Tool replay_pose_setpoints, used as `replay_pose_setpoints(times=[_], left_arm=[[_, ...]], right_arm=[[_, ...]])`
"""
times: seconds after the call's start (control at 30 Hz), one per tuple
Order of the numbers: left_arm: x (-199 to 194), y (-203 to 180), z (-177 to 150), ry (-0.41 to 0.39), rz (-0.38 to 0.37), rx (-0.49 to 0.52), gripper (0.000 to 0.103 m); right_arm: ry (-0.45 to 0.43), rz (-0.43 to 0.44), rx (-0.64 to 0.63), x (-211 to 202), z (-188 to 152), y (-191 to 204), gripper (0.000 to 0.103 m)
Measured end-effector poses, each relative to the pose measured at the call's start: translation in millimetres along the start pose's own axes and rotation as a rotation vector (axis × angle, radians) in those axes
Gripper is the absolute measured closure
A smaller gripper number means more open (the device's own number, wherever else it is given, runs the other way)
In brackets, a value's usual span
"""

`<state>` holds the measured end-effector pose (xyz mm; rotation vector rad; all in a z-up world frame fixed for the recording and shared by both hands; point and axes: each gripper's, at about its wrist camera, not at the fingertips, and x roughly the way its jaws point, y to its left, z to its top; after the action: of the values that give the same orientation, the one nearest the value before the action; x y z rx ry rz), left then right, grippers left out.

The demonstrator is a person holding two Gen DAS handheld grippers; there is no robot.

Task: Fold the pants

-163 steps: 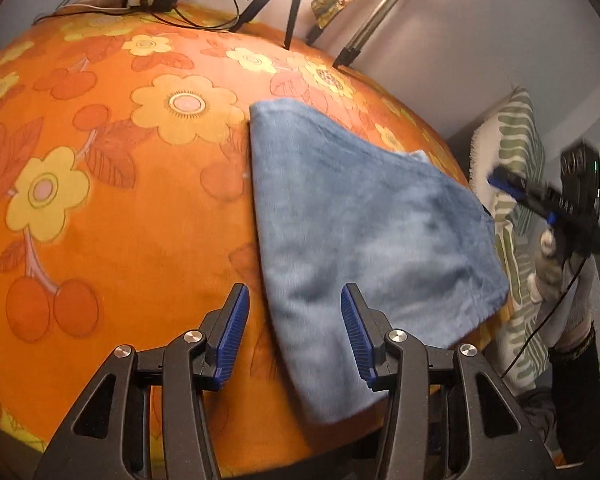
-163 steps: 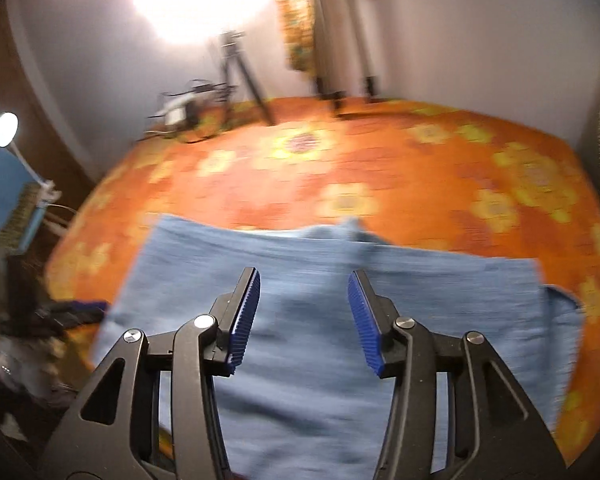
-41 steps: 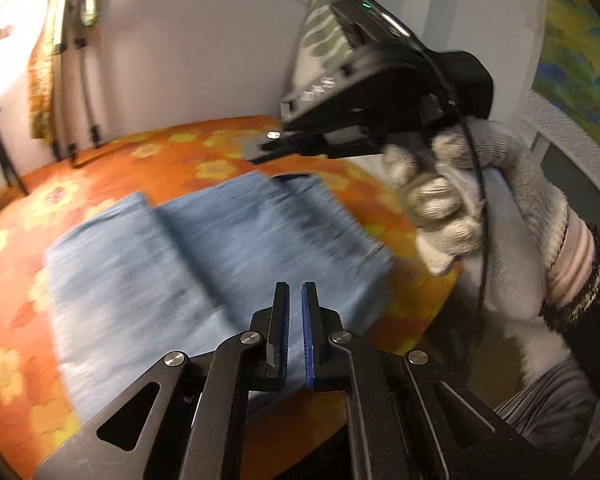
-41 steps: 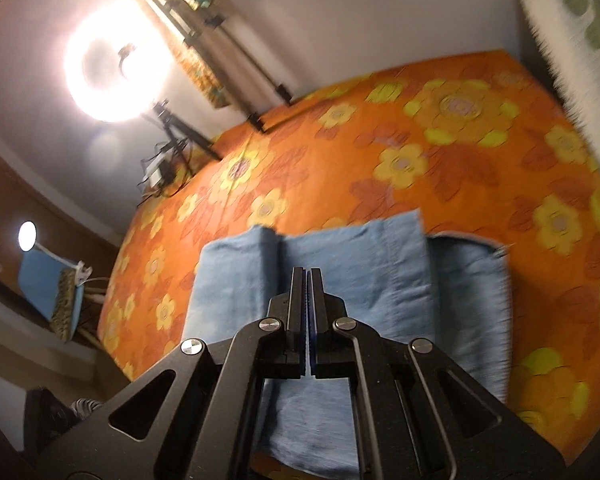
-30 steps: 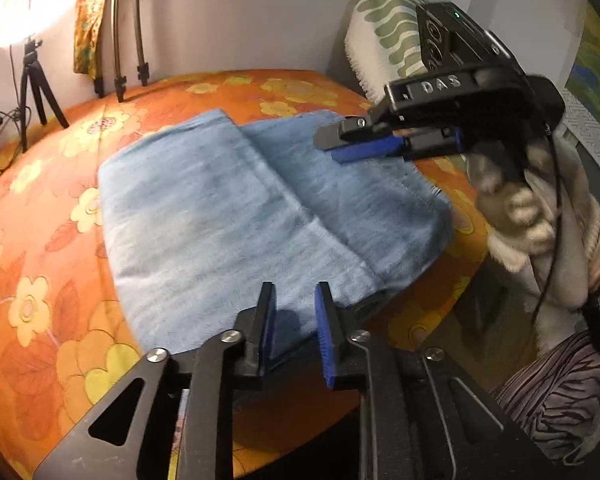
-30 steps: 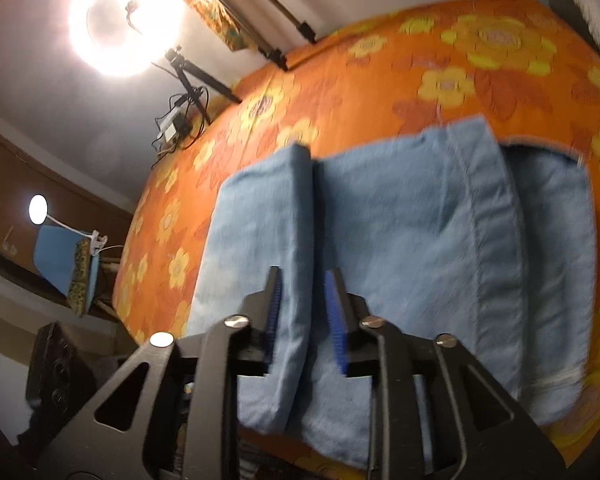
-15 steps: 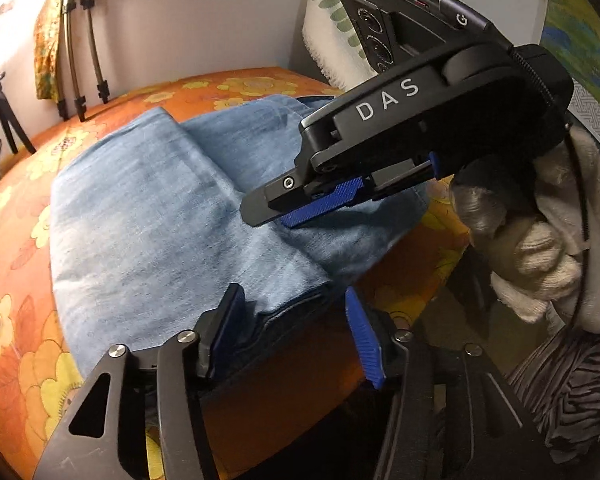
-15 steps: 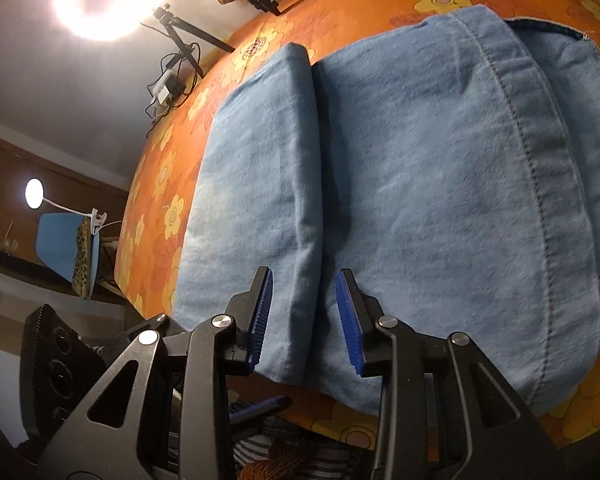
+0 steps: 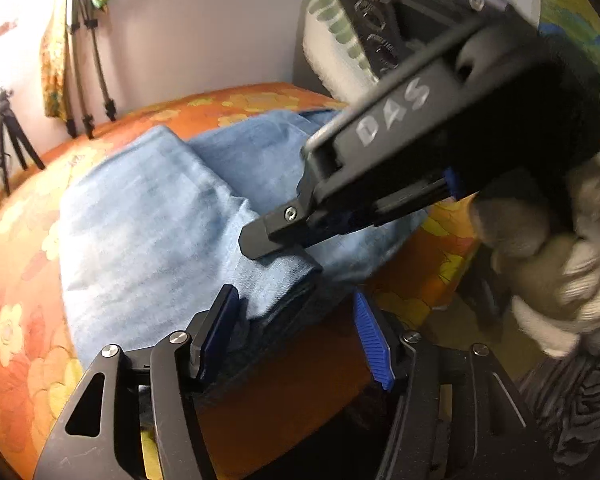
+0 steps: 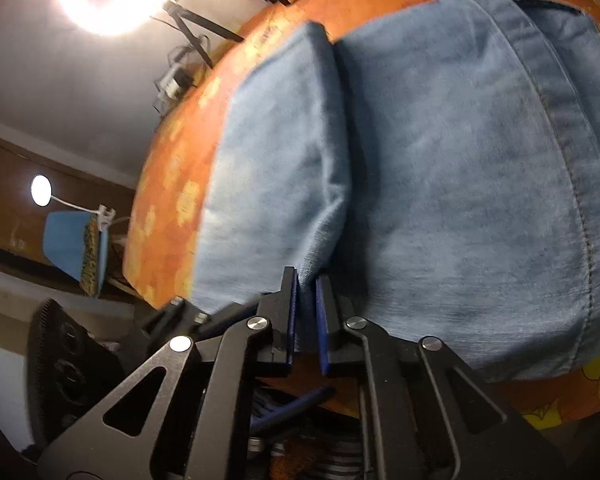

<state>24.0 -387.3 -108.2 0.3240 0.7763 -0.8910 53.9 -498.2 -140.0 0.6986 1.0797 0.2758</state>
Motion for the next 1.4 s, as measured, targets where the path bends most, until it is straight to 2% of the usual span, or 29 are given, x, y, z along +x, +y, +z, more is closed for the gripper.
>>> replay_pose_setpoints(times=[0.23,0.33,0.37,0.47,0.5,0.53,0.6,0.7,0.87,0.97,1.0,1.1,1.13,1.23,1.4], left_arm=[[-1.1,12.1,10.0,-0.065,0.077,-0.094,0.046],[-0.2,16.2,10.9,-0.08,0.076,-0.106,0.066],[0.3,18.2,11.7,-0.074,0.063,-0.105,0.08],[-0.8,25.8,15.6,-0.066,0.045,-0.106,0.087],[-4.9,29.6,16.5,-0.074,0.029,-0.127,0.087],[-4.5,33.5,18.2,-0.08,0.023,-0.139,0.088],[-10.6,36.8,20.8,-0.095,0.016,-0.149,0.089],[-18.9,35.5,21.4,-0.11,0.01,-0.152,0.089],[-25.3,39.1,20.2,-0.127,-0.007,-0.181,0.089],[-28.1,36.7,19.5,-0.129,-0.008,-0.181,0.089],[-27.8,36.2,19.7,-0.127,-0.008,-0.177,0.089],[-26.4,39.2,18.9,-0.122,-0.007,-0.159,0.089],[-26.6,37.9,18.8,-0.121,-0.007,-0.146,0.089],[-26.9,32.1,20.5,-0.122,-0.008,-0.109,0.089],[-30.0,21.6,31.6,-0.155,-0.046,-0.094,0.089]], right_arm=[[-0.028,0.087,0.016,-10.4,4.8,16.1,0.095],[-0.021,0.116,0.019,-11.8,7.6,18.7,0.095],[-0.024,0.119,0.007,-12.7,9.3,20.2,0.095],[-0.058,0.105,-0.033,-19.6,18.6,22.6,0.094],[-0.074,0.078,-0.047,-22.1,24.4,22.4,0.084],[-0.091,0.062,-0.046,-24.3,31.4,19.9,0.066],[-0.127,0.051,-0.02,-26.2,47.9,11.5,0.05],[-0.133,0.03,0.014,-14.2,74.8,1.4,0.05],[-0.098,0.008,0.029,21.9,108.1,4.4,0.05],[-0.09,-0.043,0.016,38.4,120.3,10.3,0.05],[-0.086,-0.06,0.02,43.6,123.4,10.9,0.053],[-0.083,-0.089,0.026,51.9,128.3,11.2,0.082],[-0.095,-0.101,0.016,51.3,128.7,14.3,0.087],[-0.145,-0.113,-0.032,40.3,129.9,29.7,0.093],[-0.236,-0.094,-0.1,2.9,131.4,49.5,0.094]])
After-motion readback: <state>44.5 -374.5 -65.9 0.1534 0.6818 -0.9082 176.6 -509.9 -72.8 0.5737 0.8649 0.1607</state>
